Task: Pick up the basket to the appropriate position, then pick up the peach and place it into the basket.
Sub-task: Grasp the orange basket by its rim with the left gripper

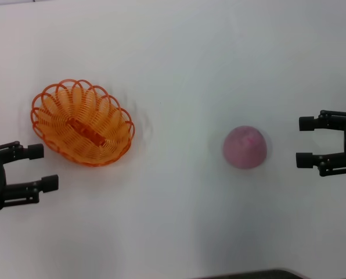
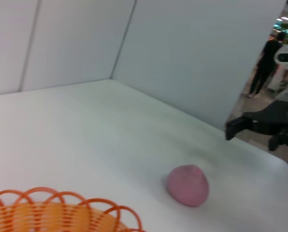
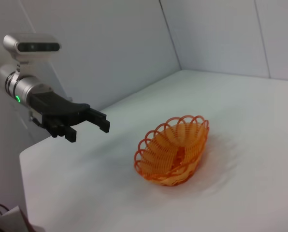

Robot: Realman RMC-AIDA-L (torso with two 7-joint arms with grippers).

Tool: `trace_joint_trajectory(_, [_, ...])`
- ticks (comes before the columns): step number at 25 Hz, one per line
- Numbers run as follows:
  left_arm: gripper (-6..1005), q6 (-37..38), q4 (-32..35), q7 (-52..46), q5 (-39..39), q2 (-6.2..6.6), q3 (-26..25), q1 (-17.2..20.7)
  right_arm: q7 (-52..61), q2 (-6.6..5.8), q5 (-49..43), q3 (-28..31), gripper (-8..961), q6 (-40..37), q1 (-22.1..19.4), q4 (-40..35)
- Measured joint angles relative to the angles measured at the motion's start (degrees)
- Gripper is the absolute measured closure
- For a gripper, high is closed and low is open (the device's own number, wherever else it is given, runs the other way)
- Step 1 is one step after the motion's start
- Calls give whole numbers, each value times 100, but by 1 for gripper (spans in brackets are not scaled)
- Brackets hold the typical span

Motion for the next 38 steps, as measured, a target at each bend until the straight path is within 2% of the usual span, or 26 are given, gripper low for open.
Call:
trace_joint_trajectory(4, [170, -174, 17, -86, 11, -9, 2, 0, 17, -9, 0, 86, 26, -2, 4, -4])
trace_joint_trajectory(22, [172, -111, 171, -268, -58, -36, -5, 37, 28, -18, -8, 91, 24, 25, 10, -1])
trace_joint_trajectory(26, [173, 51, 568, -785, -72, -45, -7, -97, 37, -18, -7, 76, 24, 55, 41, -2])
trace_joint_trajectory(31, [173, 138, 1399, -1641, -123, -57, -9, -382, 45, -18, -7, 47, 25, 59, 91, -2])
trace_joint_trajectory(38, [174, 84, 2432, -3434, -110, 60, 118, -1038, 45, -18, -7, 52, 25, 85, 95, -4])
